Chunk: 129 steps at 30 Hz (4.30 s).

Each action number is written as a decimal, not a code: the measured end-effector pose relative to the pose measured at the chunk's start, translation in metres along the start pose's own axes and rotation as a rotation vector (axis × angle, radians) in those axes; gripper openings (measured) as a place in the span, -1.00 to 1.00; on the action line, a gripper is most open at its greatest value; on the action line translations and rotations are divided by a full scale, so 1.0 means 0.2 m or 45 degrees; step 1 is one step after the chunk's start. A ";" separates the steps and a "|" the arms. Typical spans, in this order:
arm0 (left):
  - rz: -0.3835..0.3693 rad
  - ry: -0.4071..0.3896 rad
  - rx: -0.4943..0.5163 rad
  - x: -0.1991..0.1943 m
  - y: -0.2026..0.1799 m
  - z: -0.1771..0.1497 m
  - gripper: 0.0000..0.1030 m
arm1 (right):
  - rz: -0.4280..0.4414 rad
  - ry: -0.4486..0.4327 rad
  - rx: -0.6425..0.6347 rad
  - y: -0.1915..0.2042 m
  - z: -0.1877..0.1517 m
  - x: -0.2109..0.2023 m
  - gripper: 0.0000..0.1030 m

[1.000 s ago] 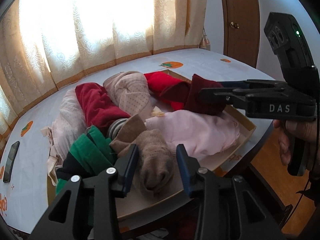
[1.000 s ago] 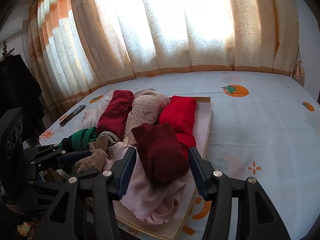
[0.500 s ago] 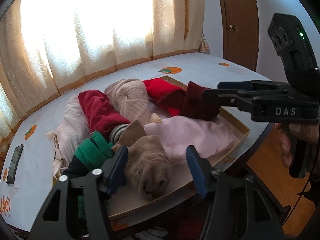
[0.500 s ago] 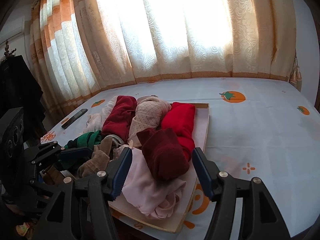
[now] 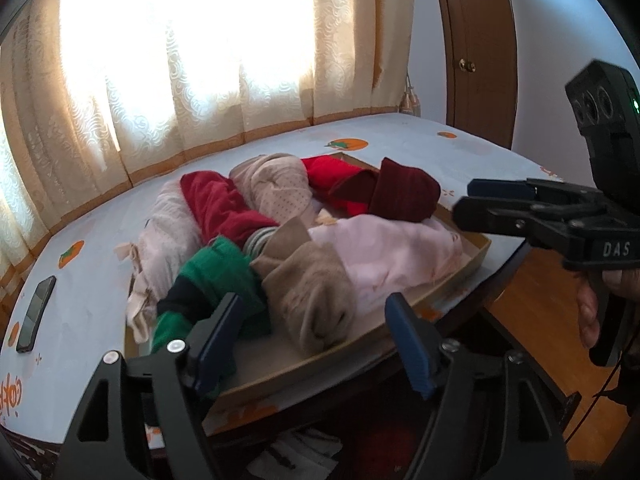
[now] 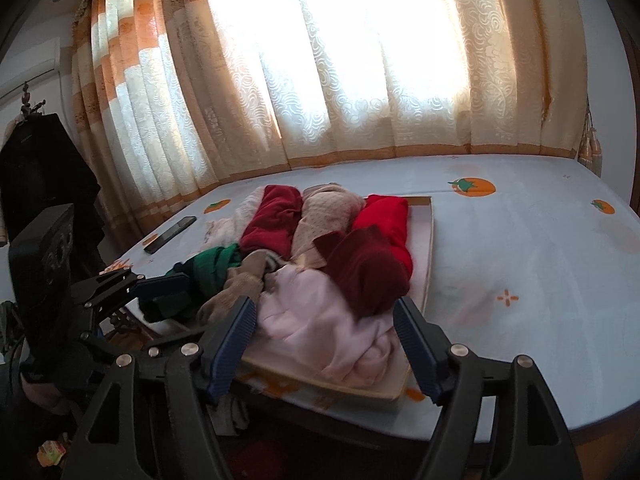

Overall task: Take underwear out of drawer
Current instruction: 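Open both tools to release the garments in the tray, then lower both tools back into the open drawer, then grasp grey-white sock with left tool while right tool grasps red garment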

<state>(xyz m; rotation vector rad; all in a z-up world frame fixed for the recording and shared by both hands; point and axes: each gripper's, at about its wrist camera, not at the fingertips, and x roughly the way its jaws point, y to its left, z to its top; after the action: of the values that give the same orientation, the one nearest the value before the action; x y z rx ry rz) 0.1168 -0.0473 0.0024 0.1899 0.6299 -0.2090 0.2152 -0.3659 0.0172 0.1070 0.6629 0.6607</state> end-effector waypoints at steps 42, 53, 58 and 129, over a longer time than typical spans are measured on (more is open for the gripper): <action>0.021 0.325 0.005 0.04 0.10 -0.66 0.45 | 0.065 0.310 -0.662 0.62 -0.60 0.20 0.52; -0.069 0.486 0.208 0.15 0.02 -0.70 0.45 | 0.062 0.470 -0.865 0.66 -0.70 0.34 0.52; -0.125 0.543 0.257 0.20 0.01 -0.70 0.45 | 0.073 0.536 -0.914 0.66 -0.73 0.39 0.52; -0.302 0.775 0.327 0.44 -0.08 -0.59 -0.68 | 0.173 0.876 -0.552 0.52 -0.69 0.66 -0.27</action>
<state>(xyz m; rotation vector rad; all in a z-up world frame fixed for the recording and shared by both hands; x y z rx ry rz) 0.1169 -0.0465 -0.1458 0.4347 1.2337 -0.4701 0.1554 -0.2201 -0.1315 -0.5034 1.1588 0.9692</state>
